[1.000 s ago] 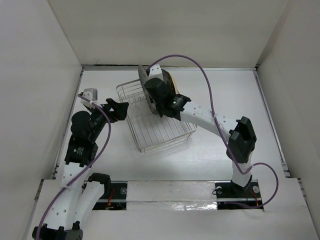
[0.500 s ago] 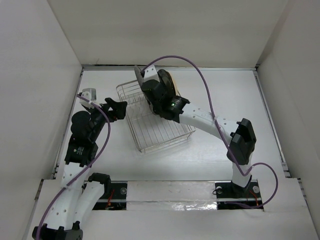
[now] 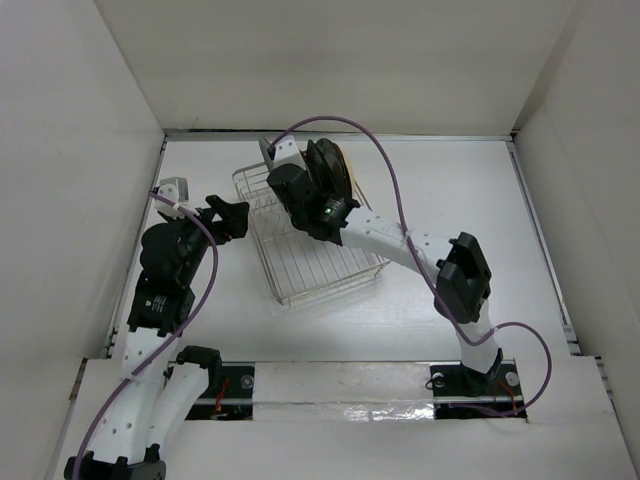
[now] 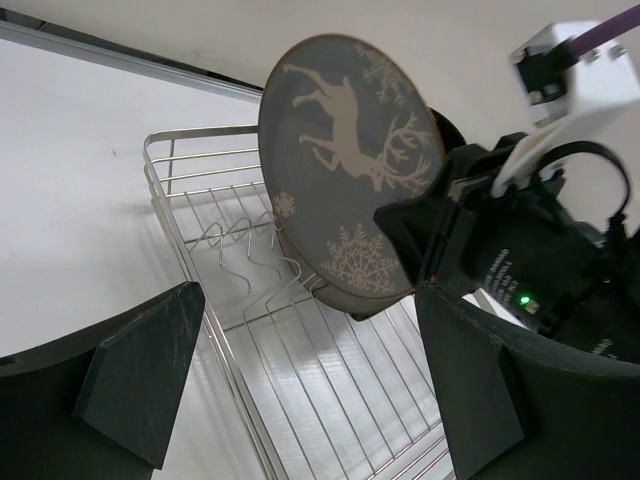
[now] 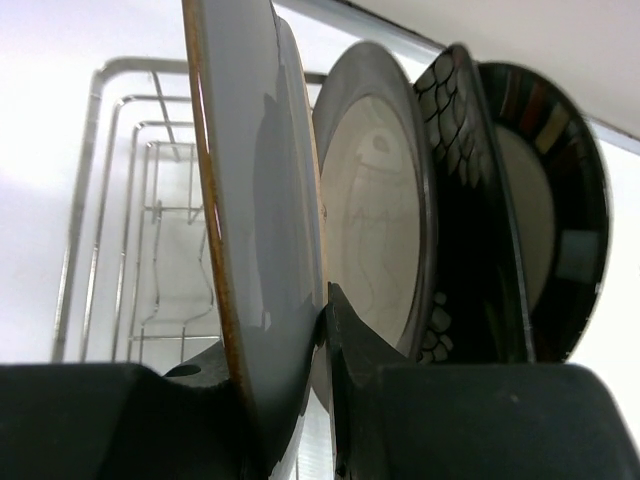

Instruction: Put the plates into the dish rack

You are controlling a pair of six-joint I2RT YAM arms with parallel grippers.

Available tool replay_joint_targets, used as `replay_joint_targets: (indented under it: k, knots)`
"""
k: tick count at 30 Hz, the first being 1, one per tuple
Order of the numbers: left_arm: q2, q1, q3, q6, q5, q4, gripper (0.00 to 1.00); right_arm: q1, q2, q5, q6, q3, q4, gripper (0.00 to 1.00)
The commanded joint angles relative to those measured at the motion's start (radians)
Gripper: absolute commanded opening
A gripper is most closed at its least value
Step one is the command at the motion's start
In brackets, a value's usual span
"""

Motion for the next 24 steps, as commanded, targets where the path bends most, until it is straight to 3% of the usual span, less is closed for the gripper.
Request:
replay_joint_targets:
  k: [1, 12, 24]
  knots:
    - [-0.014, -0.003, 0.046, -0.001, -0.008, 0.024, 0.84, -0.005, -0.015, 0.080, 0.003, 0.095, 0.141, 0.00]
    - [0.001, -0.003, 0.041, -0.004, 0.018, 0.036, 0.84, -0.005, -0.006, 0.084, 0.040, 0.020, 0.160, 0.00]
    - [0.012, -0.003, 0.041, -0.005, 0.024, 0.041, 0.83, -0.005, -0.090, 0.193, 0.032, -0.040, 0.220, 0.00]
